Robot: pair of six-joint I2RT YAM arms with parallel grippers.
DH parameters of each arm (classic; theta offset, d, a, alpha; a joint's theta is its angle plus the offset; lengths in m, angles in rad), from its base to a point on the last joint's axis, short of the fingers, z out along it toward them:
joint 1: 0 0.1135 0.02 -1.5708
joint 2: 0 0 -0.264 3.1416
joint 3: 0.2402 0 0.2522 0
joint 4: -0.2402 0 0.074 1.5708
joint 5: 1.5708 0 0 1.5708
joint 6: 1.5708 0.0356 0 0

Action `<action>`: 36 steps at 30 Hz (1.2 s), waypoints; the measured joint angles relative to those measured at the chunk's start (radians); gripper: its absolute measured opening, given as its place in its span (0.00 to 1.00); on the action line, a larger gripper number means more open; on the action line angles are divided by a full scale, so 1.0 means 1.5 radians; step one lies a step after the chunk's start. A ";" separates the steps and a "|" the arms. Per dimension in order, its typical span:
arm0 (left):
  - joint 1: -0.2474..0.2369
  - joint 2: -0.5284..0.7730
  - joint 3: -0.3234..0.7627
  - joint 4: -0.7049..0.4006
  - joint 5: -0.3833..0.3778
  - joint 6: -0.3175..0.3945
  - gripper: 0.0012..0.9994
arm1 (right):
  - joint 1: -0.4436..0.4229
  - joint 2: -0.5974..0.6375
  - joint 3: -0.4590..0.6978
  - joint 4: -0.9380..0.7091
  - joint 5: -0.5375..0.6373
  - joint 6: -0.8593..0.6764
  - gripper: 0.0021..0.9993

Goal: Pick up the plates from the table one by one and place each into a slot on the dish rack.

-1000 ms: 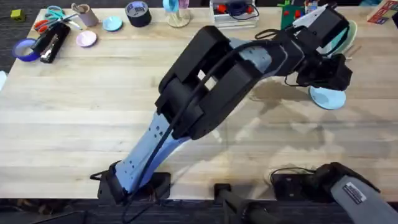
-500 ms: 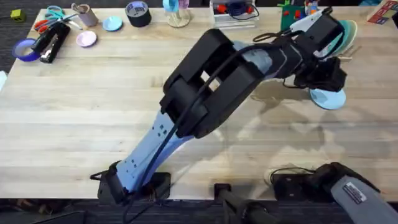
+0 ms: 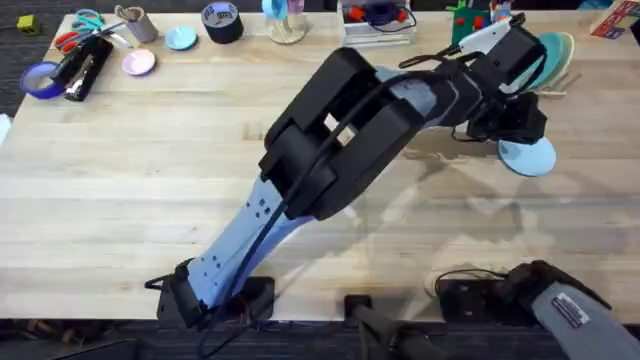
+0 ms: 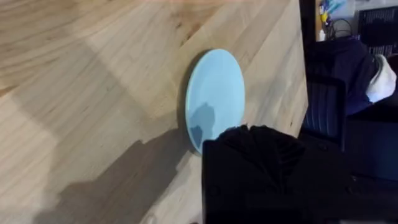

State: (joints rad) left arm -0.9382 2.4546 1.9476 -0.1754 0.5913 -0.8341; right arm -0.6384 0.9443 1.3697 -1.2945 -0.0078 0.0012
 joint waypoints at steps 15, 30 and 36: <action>0.000 0.007 0.000 0.015 -0.005 -0.001 0.04 | 0.000 0.000 0.000 0.000 0.000 0.000 1.00; 0.003 0.046 0.019 -0.030 -0.011 -0.023 0.04 | 0.000 0.000 0.000 0.000 0.000 0.005 0.99; 0.003 0.046 0.020 -0.031 -0.012 -0.023 0.04 | 0.000 0.000 0.000 0.000 0.000 0.011 0.99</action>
State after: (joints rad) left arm -0.9344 2.5233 1.9778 -0.2220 0.5737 -0.8684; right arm -0.6384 0.9443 1.3697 -1.2945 -0.0078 0.0178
